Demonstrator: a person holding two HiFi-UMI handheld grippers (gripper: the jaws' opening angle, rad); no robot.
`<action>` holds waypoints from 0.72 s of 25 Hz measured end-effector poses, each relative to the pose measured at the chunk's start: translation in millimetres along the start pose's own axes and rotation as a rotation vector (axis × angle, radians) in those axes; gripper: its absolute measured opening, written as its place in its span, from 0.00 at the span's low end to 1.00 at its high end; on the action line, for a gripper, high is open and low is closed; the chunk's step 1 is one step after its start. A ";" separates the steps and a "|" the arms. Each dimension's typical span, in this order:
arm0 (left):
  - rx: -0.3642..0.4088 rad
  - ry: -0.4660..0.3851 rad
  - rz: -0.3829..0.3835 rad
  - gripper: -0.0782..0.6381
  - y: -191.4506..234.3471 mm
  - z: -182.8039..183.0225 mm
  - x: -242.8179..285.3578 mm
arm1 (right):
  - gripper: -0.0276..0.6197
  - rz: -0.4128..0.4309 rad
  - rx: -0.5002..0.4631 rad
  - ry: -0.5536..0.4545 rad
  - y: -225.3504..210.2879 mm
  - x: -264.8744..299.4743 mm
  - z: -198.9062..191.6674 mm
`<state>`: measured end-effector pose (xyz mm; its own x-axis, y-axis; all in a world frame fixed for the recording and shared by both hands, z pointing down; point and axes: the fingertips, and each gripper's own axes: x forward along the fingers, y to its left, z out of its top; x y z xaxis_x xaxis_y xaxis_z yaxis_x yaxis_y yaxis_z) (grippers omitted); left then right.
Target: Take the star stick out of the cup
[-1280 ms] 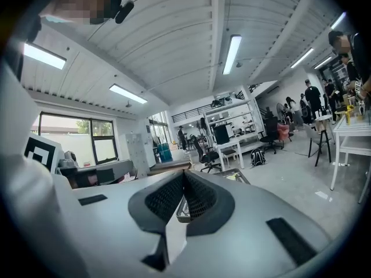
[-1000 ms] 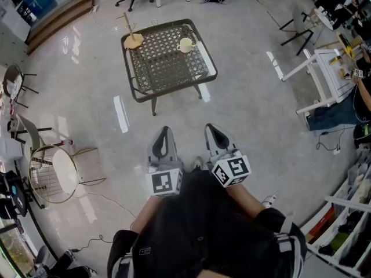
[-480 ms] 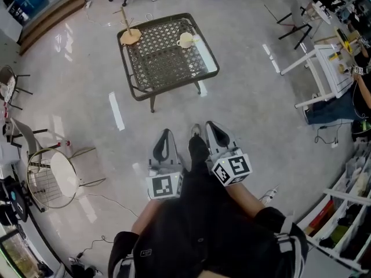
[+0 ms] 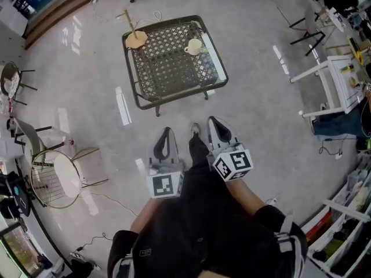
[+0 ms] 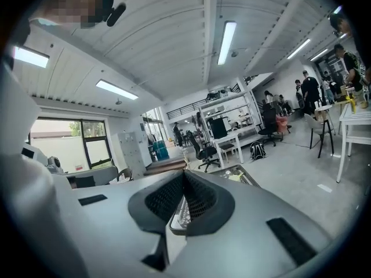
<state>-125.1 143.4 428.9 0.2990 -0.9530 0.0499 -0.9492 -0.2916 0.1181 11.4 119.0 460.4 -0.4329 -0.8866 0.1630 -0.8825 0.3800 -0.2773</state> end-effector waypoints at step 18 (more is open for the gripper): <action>0.053 -0.011 0.067 0.13 -24.7 30.4 190.4 | 0.06 0.015 0.101 0.076 -164.9 151.7 42.6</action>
<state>-47.7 -33.3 405.3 0.2343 -0.9711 0.0453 -0.9709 -0.2313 0.0626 99.1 -89.4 490.5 -0.4617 -0.8572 0.2280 -0.8545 0.3608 -0.3737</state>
